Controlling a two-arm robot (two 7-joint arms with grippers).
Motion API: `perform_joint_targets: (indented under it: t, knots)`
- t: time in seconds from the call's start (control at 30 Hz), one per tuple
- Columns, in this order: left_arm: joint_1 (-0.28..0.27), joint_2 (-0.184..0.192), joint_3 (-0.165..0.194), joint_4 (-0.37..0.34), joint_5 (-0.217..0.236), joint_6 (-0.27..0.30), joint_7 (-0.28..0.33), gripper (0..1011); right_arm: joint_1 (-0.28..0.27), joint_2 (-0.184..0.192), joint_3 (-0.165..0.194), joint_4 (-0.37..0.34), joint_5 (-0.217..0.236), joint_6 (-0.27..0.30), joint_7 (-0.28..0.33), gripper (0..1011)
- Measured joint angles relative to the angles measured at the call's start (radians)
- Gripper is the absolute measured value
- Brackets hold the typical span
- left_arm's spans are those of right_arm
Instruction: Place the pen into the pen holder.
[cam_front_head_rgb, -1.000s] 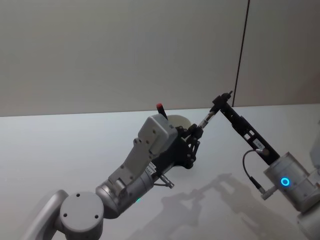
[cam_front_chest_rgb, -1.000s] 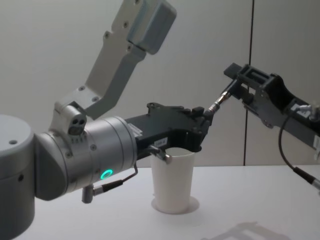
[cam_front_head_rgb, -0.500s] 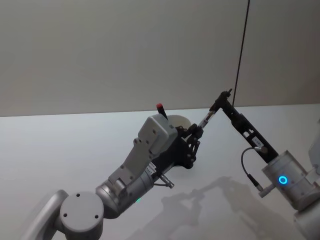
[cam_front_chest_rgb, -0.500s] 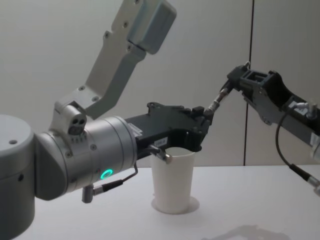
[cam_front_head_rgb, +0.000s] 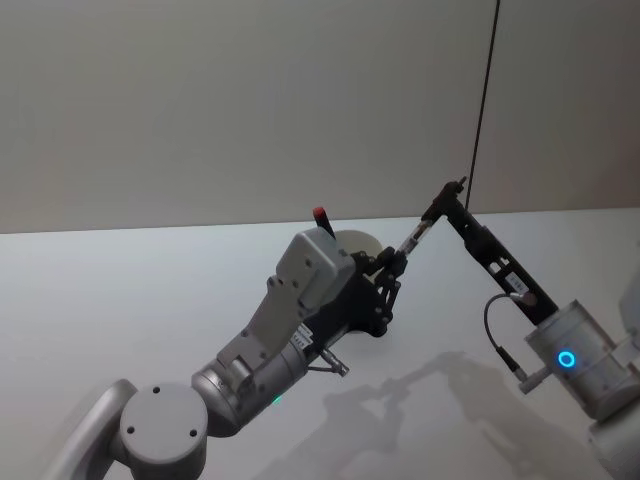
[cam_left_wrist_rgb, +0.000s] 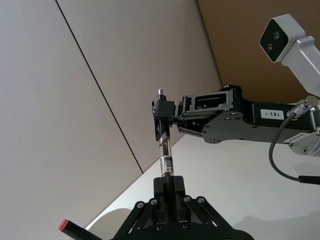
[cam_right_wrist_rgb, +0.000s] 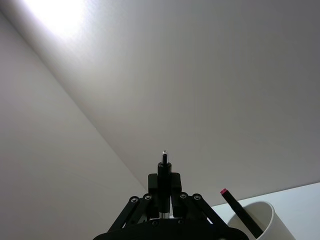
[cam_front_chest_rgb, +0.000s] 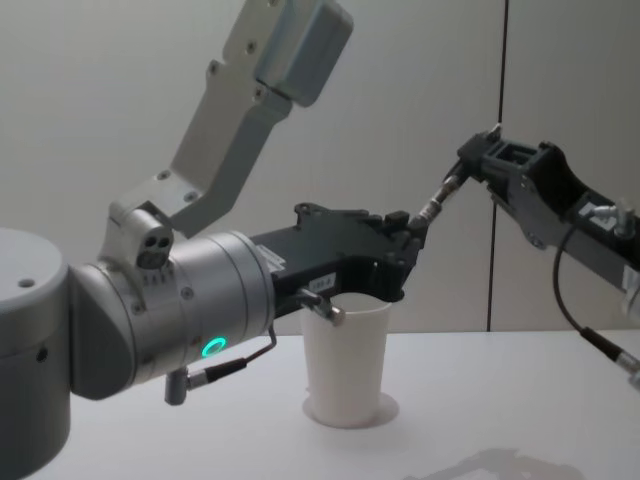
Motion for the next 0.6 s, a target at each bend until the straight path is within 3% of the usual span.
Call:
perform_joint_targets:
  t: [0.13,0.27,0.6]
  knots:
    - [0.000,0.000,0.000,0.000,0.001,0.001,0.000,125,-0.001,0.003,0.000,-0.002,-0.001,-0.006,-0.003,122]
    - [0.001,0.001,-0.001,0.001,0.001,0.003,0.000,210,-0.001,0.006,0.002,-0.005,0.000,-0.010,-0.006,122]
    - [0.000,0.000,0.000,0.001,0.001,0.003,0.000,526,-0.005,0.012,0.000,-0.011,-0.009,-0.019,-0.008,122]
